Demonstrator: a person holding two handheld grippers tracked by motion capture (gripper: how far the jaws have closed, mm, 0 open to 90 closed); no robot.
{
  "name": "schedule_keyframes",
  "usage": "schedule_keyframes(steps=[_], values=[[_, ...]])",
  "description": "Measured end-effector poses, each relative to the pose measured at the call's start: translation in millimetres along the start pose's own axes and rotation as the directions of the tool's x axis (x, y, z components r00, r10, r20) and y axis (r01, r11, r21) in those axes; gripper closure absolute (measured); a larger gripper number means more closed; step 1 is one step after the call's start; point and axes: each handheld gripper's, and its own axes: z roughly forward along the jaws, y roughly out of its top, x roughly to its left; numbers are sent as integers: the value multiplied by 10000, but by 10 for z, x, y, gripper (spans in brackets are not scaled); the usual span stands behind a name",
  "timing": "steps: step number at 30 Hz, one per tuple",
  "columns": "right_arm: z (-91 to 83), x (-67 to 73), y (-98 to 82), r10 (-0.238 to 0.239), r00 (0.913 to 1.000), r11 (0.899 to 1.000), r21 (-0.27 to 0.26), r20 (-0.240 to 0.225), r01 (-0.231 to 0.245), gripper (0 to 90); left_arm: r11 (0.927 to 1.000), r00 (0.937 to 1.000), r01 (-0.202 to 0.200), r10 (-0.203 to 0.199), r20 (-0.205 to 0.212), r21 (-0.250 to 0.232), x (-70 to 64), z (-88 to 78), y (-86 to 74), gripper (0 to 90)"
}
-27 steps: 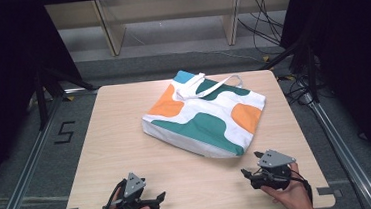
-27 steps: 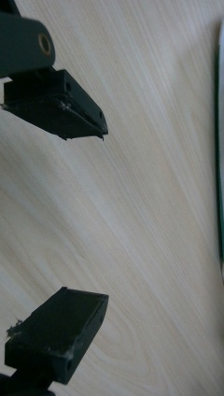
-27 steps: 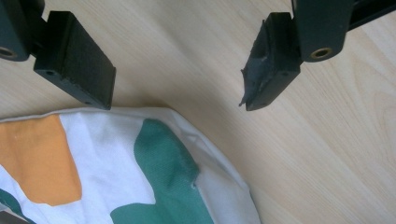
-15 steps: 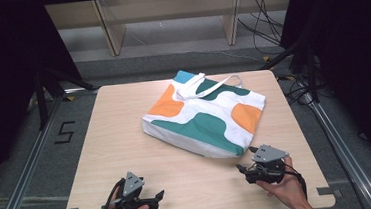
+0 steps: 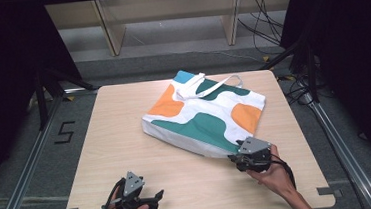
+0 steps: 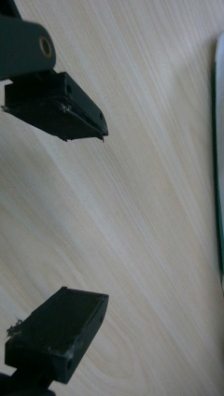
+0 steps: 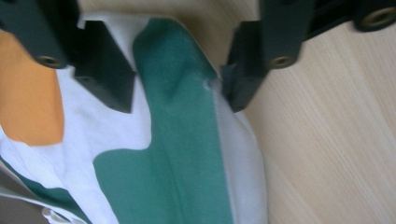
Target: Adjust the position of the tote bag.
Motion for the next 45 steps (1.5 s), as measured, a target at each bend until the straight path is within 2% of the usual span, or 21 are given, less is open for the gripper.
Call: schedule_keyframes(steps=[2, 6, 8, 9, 12, 16, 18, 20, 22, 23, 25, 26, 28, 30, 33, 35, 36, 37, 41, 44, 45], values=[[41, 8, 15, -438, 9989, 9990, -73, -155, 437, 603, 10000, 10000, 57, -57, -21, -9, -10, 3, -2, 165], [77, 9, 41, -264, 9992, 9996, 105, -294, 267, 774, 9999, 9998, -166, 166, -66, 6, 18, -6, 6, 170], [90, 14, 47, -132, 9989, 9997, 184, -449, 140, 813, 9998, 9998, 156, -157, -120, -95, 7, 4, -1, 171], [97, 20, 50, -57, 9991, 9999, 150, -429, 63, 820, 9999, 9998, -162, 163, -141, 43, 31, -13, 4, 171], [116, 84, 85, 399, 9958, 9992, 84, -819, -394, 828, 10000, 9998, 53, -53, -177, -14, 22, -7, 1, 172], [179, 290, 215, 70, 9911, 10000, 69, -1326, -62, 829, 10000, 9999, 17, -16, -166, 53, 26, 7, -1, 179], [250, 423, 319, -204, 9835, 9998, -56, -1796, 198, 833, 9986, 9988, 392, -401, -270, -342, 8, 24, -3, 183], [317, 533, 400, -109, 9778, 9999, -106, -2093, 89, 836, 10000, 9995, -25, 24, -315, -14, 48, -21, 2, 186], [421, 644, 497, -139, 9685, 9997, -239, -2487, 82, 839, 9985, 9983, 452, -463, -362, -315, 31, -1, -6, 185], [458, 706, 550, 226, 9657, 9996, -124, -2585, -268, 840, 9990, 9982, 386, -397, -450, -246, 41, 0, -9, 186], [559, 816, 671, 5, 9599, 9996, -256, -2803, -81, 840, 10000, 9994, 32, -34, -352, -62, 53, -16, -4, 186], [603, 880, 727, 71, 9583, 9997, -220, -2858, -139, 839, 9994, 9989, 306, -312, -345, -184, 29, -8, -9, 186], [697, 980, 819, 241, 9516, 9990, -285, -3063, -345, 828, 10000, 9995, -82, 83, -319, 9, 45, -25, -1, 186], [751, 1027, 879, 537, 9356, 9967, -383, -3489, -714, 720, 10000, 9997, -74, 75, -250, 14, 41, -26, 0, 187], [600, 998, 935, 860, 9209, 9910, -626, -3802, -1184, 498, 9995, 9994, 216, -223, -276, -240, 13, -23, -5, 188], [431, 896, 937, 1018, 9152, 9867, -773, -3898, -1427, 431, 9985, 9993, 371, -375, -94, -392, -5, -20, 1, 188], [326, 830, 919, 1267, 9036, 9806, -855, -4093, -1762, 418, 9992, 9996, 274, -275, -20, -307, -9, -20, 9, 189], [212, 748, 884, 1328, 9039, 9762, -1041, -4065, -1902, 417, 9989, 9993, 339, -335, 153, -325, -22, -4, 11, 193], [-129, 401, 632, 1741, 9398, 9650, -1392, -2940, -2223, 416, 9986, 9986, 364, -349, 393, -388, -122, 92, 51, 226], [-262, 228, 375, 2611, 9346, 9481, -1175, -2417, -2953, 416, 9968, 9964, 562, -524, 670, -565, -196, 173, 107, 256], [-281, 170, 297, 2591, 9414, 9512, -1122, -2162, -2875, 410, 9980, 9960, 330, -284, 845, -534, -205, 201, 124, 254]])
